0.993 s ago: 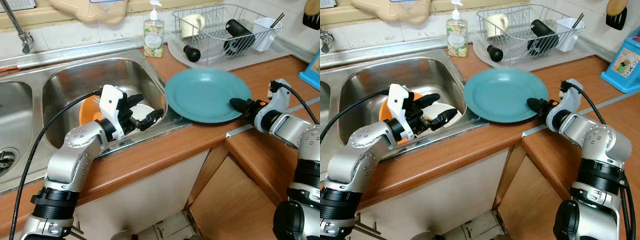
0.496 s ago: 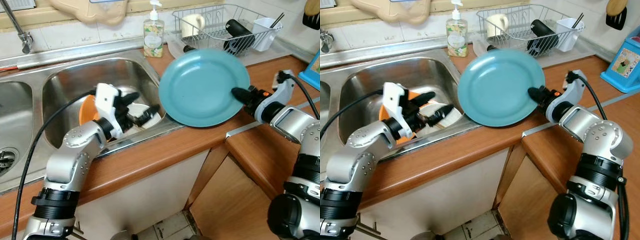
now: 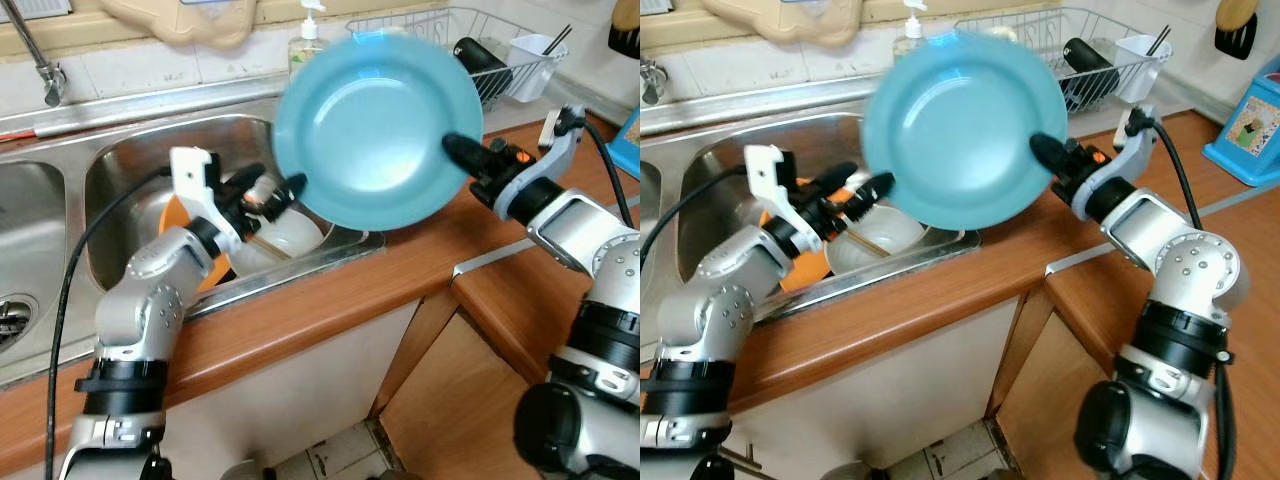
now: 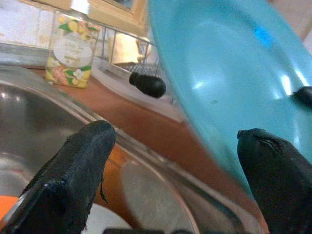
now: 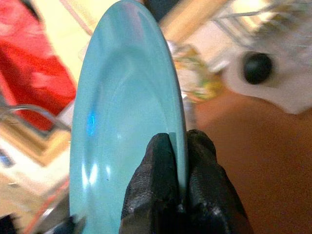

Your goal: Kitchen organization

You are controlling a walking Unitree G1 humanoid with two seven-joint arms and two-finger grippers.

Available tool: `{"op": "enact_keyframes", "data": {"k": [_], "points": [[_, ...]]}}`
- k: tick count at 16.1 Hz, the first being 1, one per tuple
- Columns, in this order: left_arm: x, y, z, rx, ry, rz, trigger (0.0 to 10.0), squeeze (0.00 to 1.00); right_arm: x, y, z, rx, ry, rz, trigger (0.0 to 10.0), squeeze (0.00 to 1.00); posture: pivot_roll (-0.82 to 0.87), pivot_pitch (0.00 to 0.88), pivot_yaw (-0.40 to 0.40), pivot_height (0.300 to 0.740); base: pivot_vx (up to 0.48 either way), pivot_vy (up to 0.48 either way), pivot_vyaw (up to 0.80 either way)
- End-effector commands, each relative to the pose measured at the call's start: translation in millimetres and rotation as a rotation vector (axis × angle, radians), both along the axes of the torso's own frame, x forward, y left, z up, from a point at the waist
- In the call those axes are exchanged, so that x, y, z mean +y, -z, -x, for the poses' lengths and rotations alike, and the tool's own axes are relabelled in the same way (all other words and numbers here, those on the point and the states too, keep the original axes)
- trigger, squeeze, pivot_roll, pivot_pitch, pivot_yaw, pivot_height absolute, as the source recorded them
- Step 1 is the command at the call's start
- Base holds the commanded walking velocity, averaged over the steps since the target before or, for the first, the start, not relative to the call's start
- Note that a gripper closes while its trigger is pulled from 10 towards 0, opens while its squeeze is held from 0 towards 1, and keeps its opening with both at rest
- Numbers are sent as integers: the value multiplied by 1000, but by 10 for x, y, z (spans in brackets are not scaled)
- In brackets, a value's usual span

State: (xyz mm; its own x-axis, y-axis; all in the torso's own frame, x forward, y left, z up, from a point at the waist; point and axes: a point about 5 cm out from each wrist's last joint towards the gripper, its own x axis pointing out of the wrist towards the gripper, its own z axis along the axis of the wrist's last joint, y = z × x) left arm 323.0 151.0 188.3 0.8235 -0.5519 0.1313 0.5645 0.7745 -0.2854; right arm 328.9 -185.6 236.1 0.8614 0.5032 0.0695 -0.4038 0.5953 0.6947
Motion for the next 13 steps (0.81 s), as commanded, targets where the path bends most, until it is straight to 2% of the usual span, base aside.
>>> {"op": "enact_keyframes", "data": {"k": [1,4,5,6,7,10,13], "points": [[-11,-12,-24,9,16,46,10000,0,67,-129,55,-80,-53,-28,0,0,-154,0,10,740,0,0,0],[-52,-29,-34,22,60,165,10000,0,140,-111,101,-84,-92,-49,0,0,-156,0,15,740,0,0,0],[-66,-39,-24,22,94,221,8863,0,154,-103,110,-83,-96,-56,0,0,-155,0,17,740,0,0,0],[-82,-31,0,30,141,277,1373,0,170,-92,118,-80,-97,-74,0,0,-155,0,22,740,0,0,0],[-96,-20,32,39,188,334,0,0,190,-79,127,-76,-101,-89,0,0,-155,0,23,740,0,0,0],[-118,-81,114,1,273,413,0,0,219,-32,140,-56,-104,-92,0,0,-152,0,24,740,0,0,0],[-99,-83,121,3,279,441,0,0,230,32,155,-35,-98,-85,0,0,-150,0,26,740,0,0,0]]}}
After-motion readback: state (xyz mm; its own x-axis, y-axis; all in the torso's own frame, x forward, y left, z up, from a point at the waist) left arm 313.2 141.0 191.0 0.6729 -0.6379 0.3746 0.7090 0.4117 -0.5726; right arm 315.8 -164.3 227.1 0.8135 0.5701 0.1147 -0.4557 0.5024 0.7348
